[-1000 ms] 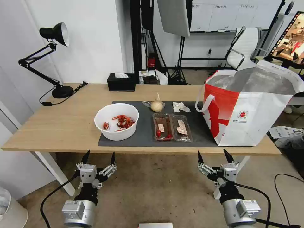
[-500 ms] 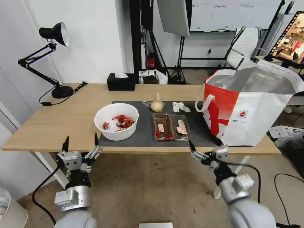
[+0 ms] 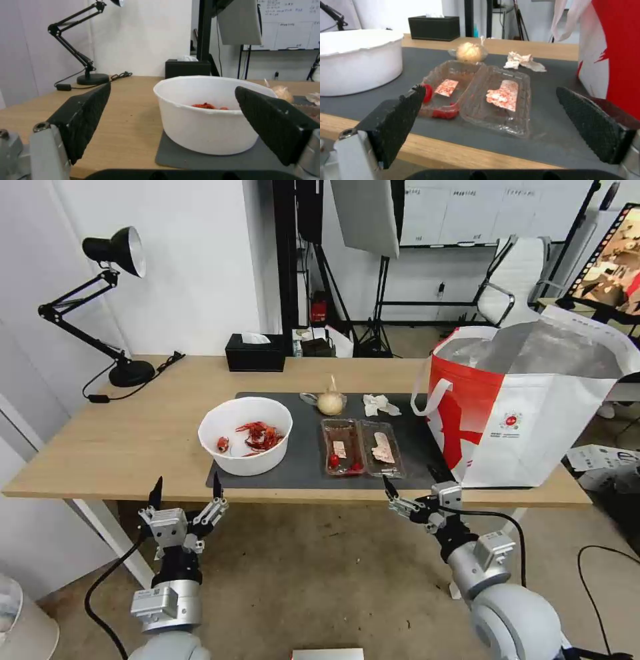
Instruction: Pick up the trash from the table and place it into the takeout bag.
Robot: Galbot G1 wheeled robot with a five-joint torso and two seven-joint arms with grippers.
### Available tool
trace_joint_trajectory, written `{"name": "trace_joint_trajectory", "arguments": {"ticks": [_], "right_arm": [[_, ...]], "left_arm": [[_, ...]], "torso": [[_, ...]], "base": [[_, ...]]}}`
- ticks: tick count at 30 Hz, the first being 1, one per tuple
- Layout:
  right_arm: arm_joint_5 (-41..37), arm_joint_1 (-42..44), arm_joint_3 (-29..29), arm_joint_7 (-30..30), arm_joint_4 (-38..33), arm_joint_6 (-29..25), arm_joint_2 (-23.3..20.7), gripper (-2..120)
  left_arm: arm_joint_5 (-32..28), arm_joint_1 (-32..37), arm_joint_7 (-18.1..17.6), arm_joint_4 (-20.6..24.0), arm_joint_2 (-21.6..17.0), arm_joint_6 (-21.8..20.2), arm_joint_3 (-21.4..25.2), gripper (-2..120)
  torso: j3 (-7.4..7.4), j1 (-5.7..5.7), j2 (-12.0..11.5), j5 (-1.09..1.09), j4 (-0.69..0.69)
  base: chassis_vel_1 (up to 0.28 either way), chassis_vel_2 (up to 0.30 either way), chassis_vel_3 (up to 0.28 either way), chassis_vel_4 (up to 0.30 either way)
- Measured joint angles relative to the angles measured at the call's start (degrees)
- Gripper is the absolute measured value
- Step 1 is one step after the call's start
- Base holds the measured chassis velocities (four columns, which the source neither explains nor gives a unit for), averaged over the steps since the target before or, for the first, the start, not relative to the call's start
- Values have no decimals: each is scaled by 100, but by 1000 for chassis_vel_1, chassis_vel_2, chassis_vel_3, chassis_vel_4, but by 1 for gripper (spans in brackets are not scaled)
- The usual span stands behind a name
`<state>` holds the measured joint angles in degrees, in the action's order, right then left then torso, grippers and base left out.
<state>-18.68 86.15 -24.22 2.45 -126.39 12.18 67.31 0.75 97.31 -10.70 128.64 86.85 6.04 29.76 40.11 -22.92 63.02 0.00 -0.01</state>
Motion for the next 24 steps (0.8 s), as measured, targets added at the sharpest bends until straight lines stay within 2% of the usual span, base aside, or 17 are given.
{"name": "trace_joint_trajectory", "arguments": {"ticks": [2,3,4,5,7,8,9,10,12,14,24], "right_arm": [[-64,0,10,8,-3,9,0,100],[-379,-6,57,54,-31,40,-1,100],[-1345,-63,204,263,-156,150,-7,100],[-1345,-63,204,263,-156,150,-7,100],[-2794,-218,396,790,-348,314,1,100],[-2794,-218,396,790,-348,314,1,100],[-3825,-360,469,1242,-418,361,39,100],[-4320,-435,482,1509,-427,367,72,100],[-4519,-475,488,1641,-426,368,93,100],[-5059,-703,560,2044,-301,359,158,100],[-5848,-1247,836,2480,309,274,414,100]], "left_arm": [[0,10,5,1,-2,-5,1,100],[-1,28,15,6,-6,-11,1,100],[-4,50,24,17,-23,-13,1,100],[-4,50,24,17,-23,-13,1,100],[-20,50,32,23,-95,-19,-2,100],[-20,50,32,23,-95,-19,-2,100],[-66,6,43,8,-201,-35,-23,100],[-106,-32,52,-24,-296,-56,-48,100],[-123,-45,58,-37,-341,-66,-64,100],[-167,-3,71,-52,-429,-71,-77,100],[-431,71,48,-39,-386,-130,-3,100]], "torso": [[0,0,0,0,0],[0,0,0,0,0],[0,0,0,0,0],[0,0,0,0,0],[0,0,1,-1,2],[0,0,1,-1,2],[0,1,1,-1,2],[0,0,1,-1,1],[0,0,1,-2,0],[0,0,1,-1,0],[0,0,1,0,1]], "base": [[0,0,0,0],[0,0,0,0],[0,0,0,0],[0,0,0,0],[0,0,0,0],[0,0,0,0],[0,0,0,0],[0,0,0,0],[0,0,0,0],[0,0,0,0],[0,0,0,0]]}}
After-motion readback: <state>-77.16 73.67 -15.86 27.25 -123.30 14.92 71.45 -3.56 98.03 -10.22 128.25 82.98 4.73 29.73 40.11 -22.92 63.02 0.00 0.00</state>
